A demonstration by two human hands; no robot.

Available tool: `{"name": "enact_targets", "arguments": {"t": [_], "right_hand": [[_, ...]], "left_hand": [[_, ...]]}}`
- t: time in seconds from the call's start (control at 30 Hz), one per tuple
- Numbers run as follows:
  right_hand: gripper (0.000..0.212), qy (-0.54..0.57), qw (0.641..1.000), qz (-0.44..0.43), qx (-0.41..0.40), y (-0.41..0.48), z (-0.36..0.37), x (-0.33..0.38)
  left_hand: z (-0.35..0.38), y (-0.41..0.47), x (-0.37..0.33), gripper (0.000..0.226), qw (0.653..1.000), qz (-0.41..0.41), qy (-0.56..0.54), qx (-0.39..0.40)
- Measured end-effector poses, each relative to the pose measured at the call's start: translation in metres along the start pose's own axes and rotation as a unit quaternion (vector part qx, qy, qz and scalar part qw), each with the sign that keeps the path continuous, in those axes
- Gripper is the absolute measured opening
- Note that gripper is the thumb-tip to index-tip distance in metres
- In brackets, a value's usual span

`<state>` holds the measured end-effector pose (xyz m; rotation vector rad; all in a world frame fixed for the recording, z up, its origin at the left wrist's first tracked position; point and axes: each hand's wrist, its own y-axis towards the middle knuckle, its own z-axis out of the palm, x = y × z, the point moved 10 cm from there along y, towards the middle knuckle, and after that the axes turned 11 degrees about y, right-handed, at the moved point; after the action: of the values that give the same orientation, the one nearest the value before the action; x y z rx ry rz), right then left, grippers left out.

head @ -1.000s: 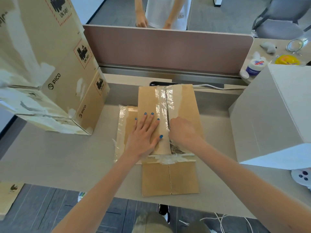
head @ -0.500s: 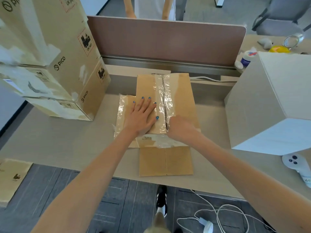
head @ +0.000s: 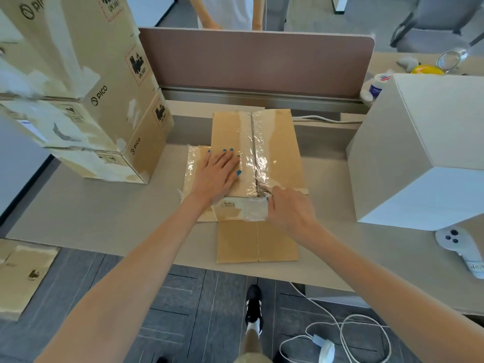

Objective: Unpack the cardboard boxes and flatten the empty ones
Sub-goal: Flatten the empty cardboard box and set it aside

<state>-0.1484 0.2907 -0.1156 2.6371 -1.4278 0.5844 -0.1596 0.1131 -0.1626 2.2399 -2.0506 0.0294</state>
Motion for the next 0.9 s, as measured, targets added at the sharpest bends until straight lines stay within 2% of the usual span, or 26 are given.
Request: {"name": "enact_targets", "arguments": {"t": [0.1,0.27,0.47,0.73,0.9], "right_hand": [[0.020,0.065,0.996,-0.022,-0.055,-0.013,-0.002,-0.016],[0.011,0.113,0.989,-0.061,-0.071,-0.037,0.014,-0.046],[0.009,0.087,0.993,-0.077,-0.027,-0.069,0.045,-0.085],[0.020,-0.039,0.994,-0.059,0.081,-0.114,0.105,-0.140],[0.028,-0.068,0.991,-0.035,0.107,-0.130,0.127,-0.169]], "left_hand": [[-0.013,-0.024,-0.010,0.058,0.997,0.003,-0.039,-0.060],[-0.021,-0.067,-0.046,0.042,0.989,0.005,-0.084,-0.123],[-0.014,-0.097,-0.077,0.046,0.992,-0.022,-0.074,-0.104],[-0.007,-0.107,-0.091,0.057,0.994,-0.048,-0.053,-0.081],[-0.005,-0.107,-0.093,0.059,0.993,-0.061,-0.064,-0.078]]}}
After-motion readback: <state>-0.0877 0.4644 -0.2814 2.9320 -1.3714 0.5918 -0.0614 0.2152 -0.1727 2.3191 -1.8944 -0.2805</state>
